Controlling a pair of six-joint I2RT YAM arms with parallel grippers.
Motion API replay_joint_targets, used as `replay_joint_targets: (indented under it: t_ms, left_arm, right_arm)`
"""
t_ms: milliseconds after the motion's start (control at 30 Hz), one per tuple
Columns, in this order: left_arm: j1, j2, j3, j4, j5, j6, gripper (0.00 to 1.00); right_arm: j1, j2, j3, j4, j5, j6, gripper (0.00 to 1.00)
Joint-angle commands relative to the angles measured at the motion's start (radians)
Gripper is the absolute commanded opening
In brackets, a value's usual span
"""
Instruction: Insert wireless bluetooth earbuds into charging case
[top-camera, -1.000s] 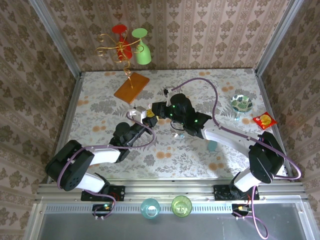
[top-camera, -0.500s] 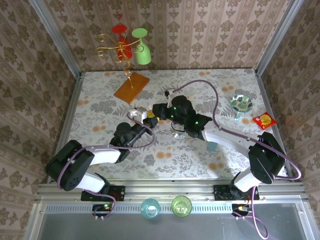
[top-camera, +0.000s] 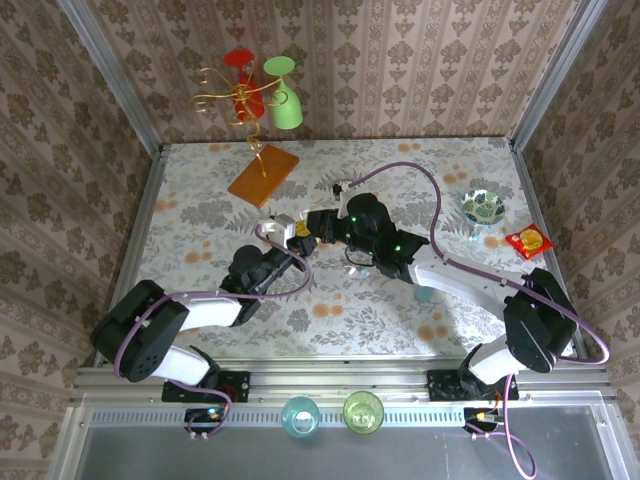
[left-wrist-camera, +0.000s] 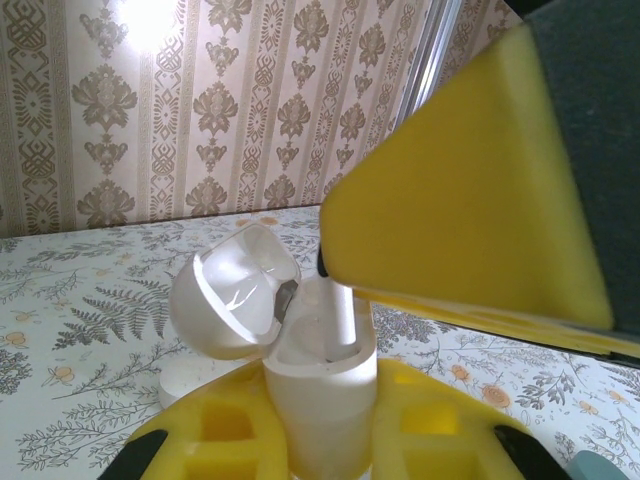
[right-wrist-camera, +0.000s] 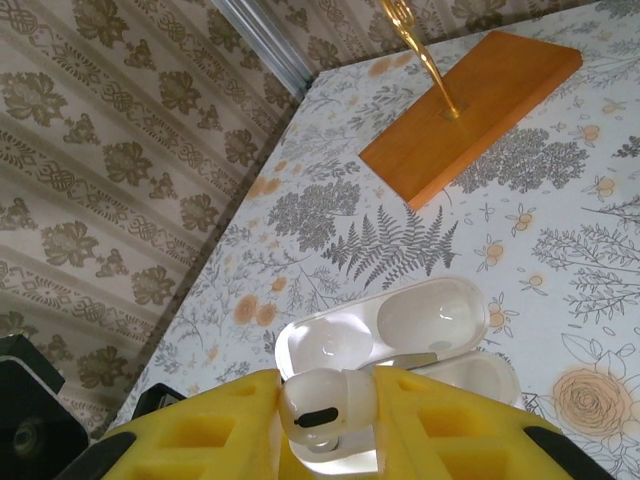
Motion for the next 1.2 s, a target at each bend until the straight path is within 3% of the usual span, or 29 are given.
replay_joint_targets:
  t_ms: [0, 667, 867, 1167]
  left_arm:
    - [0.001, 0.005, 0.037, 0.091, -0.013, 0.018, 0.0]
    - [-0.001, -0.014, 0.04, 0.09, 0.036, 0.05, 0.0]
    - [0.003, -0.016, 0.022, 0.095, 0.05, 0.109, 0.0]
    - [0.109, -0.061, -0.031, 0.097, 0.242, 0.255, 0.0]
  right_arm:
    - [0.006, -0.021, -0.021, -0.059, -0.025, 0.022, 0.31]
    - [0.004, -0.021, 0.053, -0.165, 0.067, -0.051, 0.41]
    - [-0.004, -0.093, 0.055, -0.177, 0.07, -0.076, 0.56]
    - [-0.049, -0.283, -0.085, -0.216, 0.156, -0.052, 0.82]
